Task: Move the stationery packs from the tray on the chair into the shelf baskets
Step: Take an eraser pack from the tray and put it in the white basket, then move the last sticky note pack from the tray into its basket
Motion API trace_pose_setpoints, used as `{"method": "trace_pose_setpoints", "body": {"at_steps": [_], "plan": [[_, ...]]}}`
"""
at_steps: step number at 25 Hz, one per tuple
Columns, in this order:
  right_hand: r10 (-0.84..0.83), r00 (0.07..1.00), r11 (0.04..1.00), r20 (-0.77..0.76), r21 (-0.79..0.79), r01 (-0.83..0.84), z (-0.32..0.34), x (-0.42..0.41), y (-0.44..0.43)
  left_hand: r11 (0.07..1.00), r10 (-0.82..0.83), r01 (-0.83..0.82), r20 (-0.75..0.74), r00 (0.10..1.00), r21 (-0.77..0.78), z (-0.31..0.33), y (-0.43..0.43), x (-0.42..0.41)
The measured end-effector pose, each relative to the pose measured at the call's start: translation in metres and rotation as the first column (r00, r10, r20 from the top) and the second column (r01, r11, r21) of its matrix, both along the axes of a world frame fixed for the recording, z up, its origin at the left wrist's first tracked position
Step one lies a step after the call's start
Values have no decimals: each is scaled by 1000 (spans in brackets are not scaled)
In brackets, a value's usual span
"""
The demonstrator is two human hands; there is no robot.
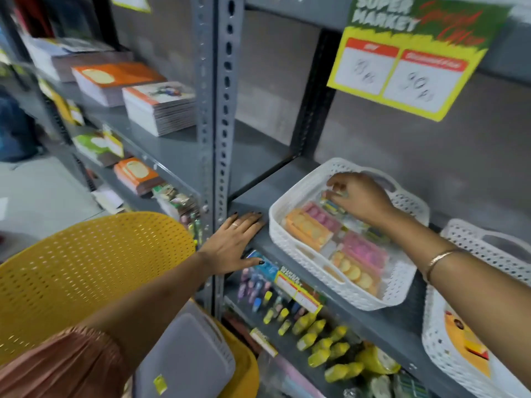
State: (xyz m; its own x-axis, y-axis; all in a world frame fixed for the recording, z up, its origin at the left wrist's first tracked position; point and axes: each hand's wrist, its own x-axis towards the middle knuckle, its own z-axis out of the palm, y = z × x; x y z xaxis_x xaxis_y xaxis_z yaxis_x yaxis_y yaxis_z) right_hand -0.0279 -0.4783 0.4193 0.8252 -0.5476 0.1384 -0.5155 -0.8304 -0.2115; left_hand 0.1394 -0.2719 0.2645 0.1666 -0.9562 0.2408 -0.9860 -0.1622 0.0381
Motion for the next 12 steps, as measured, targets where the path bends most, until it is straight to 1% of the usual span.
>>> {"method": "trace_pose_setpoints", "body": {"at_steps": [2, 4, 5, 7, 9, 11, 12], "plan": [[108, 987, 994, 119, 7, -110, 3, 19, 40, 999, 1, -2, -8, 1000, -42, -5, 31, 1], [235, 946, 969, 224, 25, -247, -1, 36, 80, 993, 100, -102, -43, 994, -61, -25, 73, 2], [302, 918, 945, 257, 43, -323, -9, 46, 103, 985, 163, -167, -81, 983, -40, -40, 100, 1], [421, 865, 889, 273, 68, -454, -33, 63, 146, 961, 277, -277, -151, 949, 19, -75, 155, 1], [521, 829, 827, 205, 119, -549, -78, 76, 184, 917, 396, -377, -183, 900, 130, -115, 211, -5], [624, 779, 750, 53, 237, -617, -147, 91, 224, 851, 510, -453, -214, 833, 266, -154, 268, -20], [685, 728, 701, -29, 297, -648, -179, 93, 241, 829, 534, -454, -220, 816, 326, -169, 287, -29]]}}
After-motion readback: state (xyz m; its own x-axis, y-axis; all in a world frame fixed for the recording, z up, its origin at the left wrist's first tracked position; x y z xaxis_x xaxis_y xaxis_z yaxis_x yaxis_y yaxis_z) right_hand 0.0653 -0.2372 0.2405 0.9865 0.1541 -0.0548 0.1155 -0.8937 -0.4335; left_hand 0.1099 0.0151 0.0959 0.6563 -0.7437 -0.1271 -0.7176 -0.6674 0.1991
